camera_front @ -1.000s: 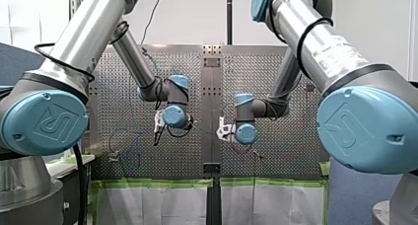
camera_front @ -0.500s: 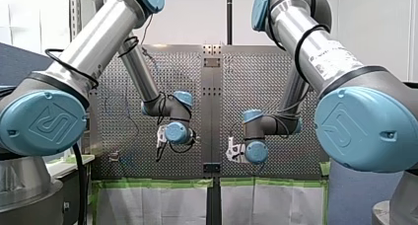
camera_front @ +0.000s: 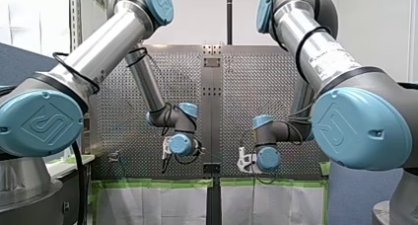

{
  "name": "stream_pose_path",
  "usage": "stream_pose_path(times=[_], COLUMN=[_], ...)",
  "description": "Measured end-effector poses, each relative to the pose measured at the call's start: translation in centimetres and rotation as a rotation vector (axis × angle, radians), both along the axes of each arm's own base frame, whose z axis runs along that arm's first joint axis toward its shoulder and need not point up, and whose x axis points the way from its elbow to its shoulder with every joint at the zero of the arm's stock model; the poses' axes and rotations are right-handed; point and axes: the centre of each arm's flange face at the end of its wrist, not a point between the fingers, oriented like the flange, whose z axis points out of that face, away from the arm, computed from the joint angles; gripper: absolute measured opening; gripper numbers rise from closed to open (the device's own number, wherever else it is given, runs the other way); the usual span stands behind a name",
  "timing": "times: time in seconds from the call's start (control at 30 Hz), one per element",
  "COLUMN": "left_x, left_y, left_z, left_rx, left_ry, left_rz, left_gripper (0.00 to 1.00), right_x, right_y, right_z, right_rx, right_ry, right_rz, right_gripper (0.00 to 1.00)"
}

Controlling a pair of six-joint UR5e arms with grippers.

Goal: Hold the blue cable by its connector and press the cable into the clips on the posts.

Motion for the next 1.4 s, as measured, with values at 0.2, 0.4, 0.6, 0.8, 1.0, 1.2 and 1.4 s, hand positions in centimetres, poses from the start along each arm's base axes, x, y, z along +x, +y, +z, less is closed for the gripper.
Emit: stream_pose_path(times=[0.2,0.4,0.6,0.8,1.0,1.2,1.4], left_x=[-0.1,0.1,-0.2,-0.2,-0.2,-0.9,-1.5], left_y=[-1.3,-2.7,-3.2,-5.5,-7.4,-9.6,-11.5], left_z=[0.1,-1.3,-3.8,-4.2,-5.1,-6.7,-8.7], left_rx=[-0.018,-0.012,-0.001,-0.042,-0.052,-0.054,-0.045], left_ry=[-0.009,0.001,0.025,0.005,0.013,0.031,0.050], left_rz=[-0.017,-0.032,-0.038,-0.055,-0.076,-0.099,-0.115], left_gripper=[0.00,0.00,0.00,0.00,0.00,0.00,0.00], right_x=[-1.8,-4.0,-6.0,-8.7,-11.1,-12.3,-12.8], right_y=[-1.7,-3.9,-5.6,-7.6,-9.8,-11.9,-14.0], right_z=[0.0,0.1,0.1,0.2,0.6,1.1,1.8], right_rx=[-0.007,-0.028,-0.025,-0.041,-0.064,-0.093,-0.129], right_ry=[-0.024,-0.050,-0.069,-0.074,-0.071,-0.074,-0.096], right_rz=[-0.041,-0.089,-0.100,-0.152,-0.201,-0.201,-0.184], right_gripper=[0.00,0.00,0.00,0.00,0.00,0.00,0.00])
